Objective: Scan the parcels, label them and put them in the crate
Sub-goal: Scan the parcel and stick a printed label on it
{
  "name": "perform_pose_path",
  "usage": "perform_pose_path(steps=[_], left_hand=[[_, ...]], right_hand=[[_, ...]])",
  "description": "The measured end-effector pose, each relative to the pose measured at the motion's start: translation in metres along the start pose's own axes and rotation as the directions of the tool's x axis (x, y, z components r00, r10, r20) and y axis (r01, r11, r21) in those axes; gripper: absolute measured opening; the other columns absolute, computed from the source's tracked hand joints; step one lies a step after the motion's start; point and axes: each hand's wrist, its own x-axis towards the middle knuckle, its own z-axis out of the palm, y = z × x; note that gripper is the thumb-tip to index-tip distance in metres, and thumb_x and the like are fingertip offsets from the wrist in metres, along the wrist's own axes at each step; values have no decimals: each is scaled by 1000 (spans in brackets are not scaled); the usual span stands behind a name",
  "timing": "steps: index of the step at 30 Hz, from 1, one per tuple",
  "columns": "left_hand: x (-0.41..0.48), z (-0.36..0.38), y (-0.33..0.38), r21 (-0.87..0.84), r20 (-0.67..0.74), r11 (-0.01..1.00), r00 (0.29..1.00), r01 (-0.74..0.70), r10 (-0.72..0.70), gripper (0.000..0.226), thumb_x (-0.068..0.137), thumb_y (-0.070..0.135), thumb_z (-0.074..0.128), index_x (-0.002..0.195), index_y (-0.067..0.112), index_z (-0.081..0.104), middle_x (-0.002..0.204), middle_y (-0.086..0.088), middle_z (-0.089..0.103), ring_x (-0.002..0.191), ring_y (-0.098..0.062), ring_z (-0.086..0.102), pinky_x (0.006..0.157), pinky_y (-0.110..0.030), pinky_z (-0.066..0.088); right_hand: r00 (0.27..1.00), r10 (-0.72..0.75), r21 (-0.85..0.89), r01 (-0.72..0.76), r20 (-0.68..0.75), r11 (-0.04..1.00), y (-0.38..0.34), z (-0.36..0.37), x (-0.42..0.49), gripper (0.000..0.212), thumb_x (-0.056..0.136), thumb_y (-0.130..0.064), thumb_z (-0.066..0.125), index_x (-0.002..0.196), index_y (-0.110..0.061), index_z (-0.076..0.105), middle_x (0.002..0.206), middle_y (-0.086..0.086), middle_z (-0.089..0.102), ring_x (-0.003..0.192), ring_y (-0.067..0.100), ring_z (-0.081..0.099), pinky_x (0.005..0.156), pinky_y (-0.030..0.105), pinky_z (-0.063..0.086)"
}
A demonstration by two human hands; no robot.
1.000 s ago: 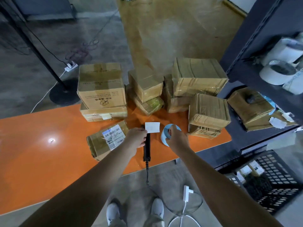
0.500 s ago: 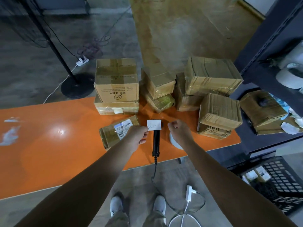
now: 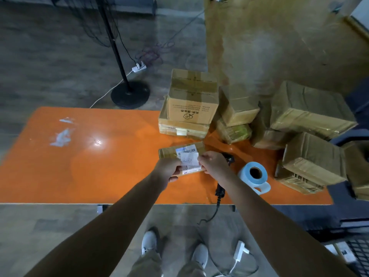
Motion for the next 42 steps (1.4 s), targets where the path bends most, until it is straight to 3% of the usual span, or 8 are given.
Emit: perform_pose_path(steps=[7,10,14,21,29,32,38,42], left_hand=[[15,-31,-11,27,-104,999,994,28,-25,19,87,20,65,71,10,63,63,-1,58,55,-14,50,55,-24,38],[25,-36,-16,125,-176,992,984,4,19,20,84,21,67,71,5,66,64,-5,60,51,-17,48,48,-25,35],[38,-36,-22,182,-230,983,973,22,21,26,81,22,70,60,8,62,53,-3,54,42,-15,42,42,-20,27],[50,-35,-33,343,-278,939,951,-34,136,44,80,27,71,46,14,45,44,3,43,37,-11,36,24,-15,15],[49,-34,-36,373,-244,924,953,-80,181,24,78,25,69,67,4,67,61,-10,67,54,-25,65,45,-24,45],[52,-34,-38,367,-237,925,952,-98,195,32,81,22,68,52,8,64,55,-11,67,48,-23,65,45,-24,49],[55,-35,-40,316,-248,946,956,-75,159,29,77,20,71,51,14,59,56,-12,67,51,-25,67,57,-40,60],[54,-36,-39,181,-255,983,965,-20,66,26,75,18,77,85,-2,63,59,-11,65,40,-16,61,43,-31,56]], right_hand=[[996,-87,-264,91,26,960,-12,35,14,26,93,-15,56,68,-9,62,56,-3,51,47,10,42,44,18,31],[996,-83,-382,87,28,920,-13,48,20,23,95,-19,54,82,-7,67,68,4,61,58,17,55,53,24,40],[996,-89,-435,75,-12,897,-10,59,24,30,97,-18,53,66,-17,53,62,-1,55,53,11,48,47,23,34],[995,-83,-511,46,-50,858,-8,69,27,19,98,-24,53,90,-11,64,76,1,62,66,15,58,55,25,41],[991,-95,-553,27,-95,833,-6,74,28,17,95,-28,59,91,-13,68,89,1,71,81,17,66,69,36,57],[991,-87,-551,17,-100,834,-6,75,29,16,95,-28,60,92,-13,67,88,1,71,80,18,67,69,37,58],[992,-59,-539,-12,-115,843,-7,78,30,23,94,-38,55,82,-18,58,72,-3,60,72,19,62,58,28,44],[991,-29,-574,-51,-130,817,-8,79,33,33,95,-46,49,82,-17,58,73,-4,58,73,19,60,58,28,42]])
